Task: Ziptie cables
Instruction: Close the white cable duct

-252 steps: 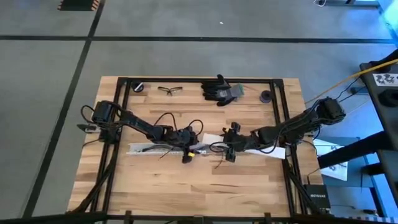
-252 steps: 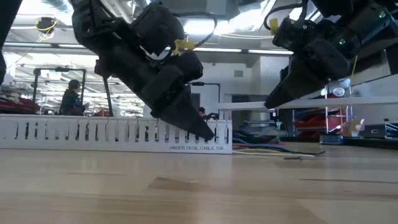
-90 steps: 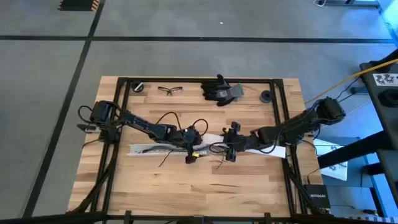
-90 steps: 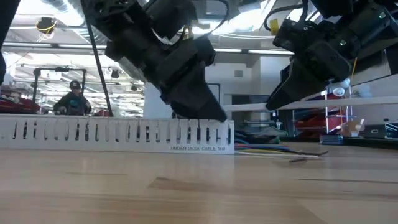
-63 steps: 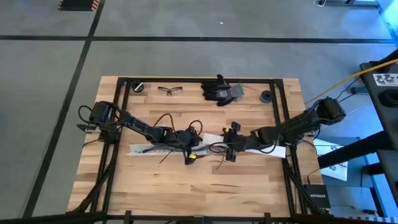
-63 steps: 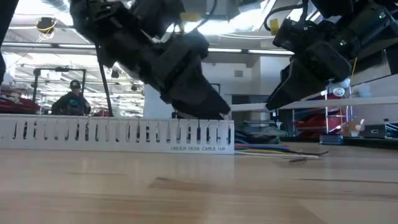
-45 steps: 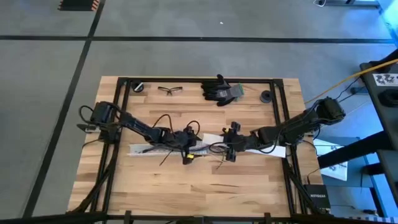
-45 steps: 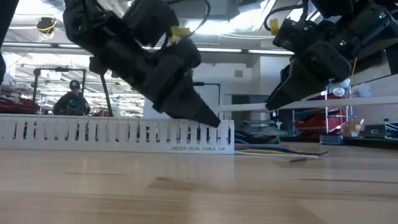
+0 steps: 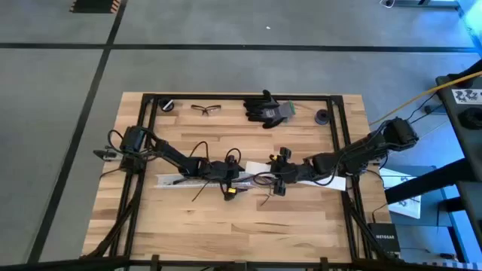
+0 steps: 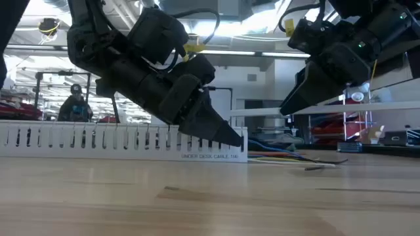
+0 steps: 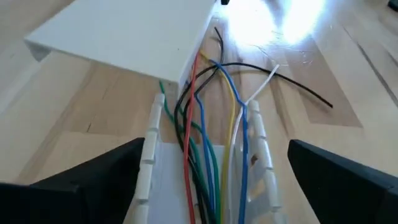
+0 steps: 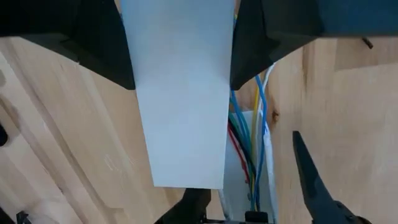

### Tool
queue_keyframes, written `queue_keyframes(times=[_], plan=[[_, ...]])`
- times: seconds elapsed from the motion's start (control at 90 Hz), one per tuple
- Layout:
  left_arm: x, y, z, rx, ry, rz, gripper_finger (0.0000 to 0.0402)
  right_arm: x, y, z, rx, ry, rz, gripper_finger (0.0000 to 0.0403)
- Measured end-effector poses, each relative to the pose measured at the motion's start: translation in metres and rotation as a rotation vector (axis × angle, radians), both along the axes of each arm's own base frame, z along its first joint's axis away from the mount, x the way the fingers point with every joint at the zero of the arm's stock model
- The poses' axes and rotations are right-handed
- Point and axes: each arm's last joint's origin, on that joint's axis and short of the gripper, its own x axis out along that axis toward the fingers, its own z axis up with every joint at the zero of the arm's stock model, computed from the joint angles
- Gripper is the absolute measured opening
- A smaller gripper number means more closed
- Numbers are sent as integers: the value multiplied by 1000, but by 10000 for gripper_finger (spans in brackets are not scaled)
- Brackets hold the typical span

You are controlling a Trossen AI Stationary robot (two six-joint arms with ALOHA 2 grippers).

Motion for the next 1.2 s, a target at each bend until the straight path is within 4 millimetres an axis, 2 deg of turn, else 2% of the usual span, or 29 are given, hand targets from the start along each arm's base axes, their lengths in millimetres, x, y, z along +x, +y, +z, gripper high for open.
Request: queue_keyframes(times=[0.256, 0.411, 0.578, 0.722, 0.989, 1.2], plan=[[0, 0, 0, -3, 0, 3, 294, 0, 3, -1, 65, 19, 67, 218], [0, 0, 0, 0, 1, 0, 250, 4, 5, -12, 70, 53, 118, 218], [0, 0, 0, 1, 1, -2, 219, 8, 7, -17, 61, 49, 148, 218], [0, 0, 0, 1, 2, -3, 210, 8, 7, -16, 71, 47, 157, 218], [0, 0, 0, 7, 4, -4, 214, 6, 8, -1, 128, -5, 192, 218], [0, -2, 0, 6, 5, -8, 211, 7, 8, -13, 101, 51, 174, 218]])
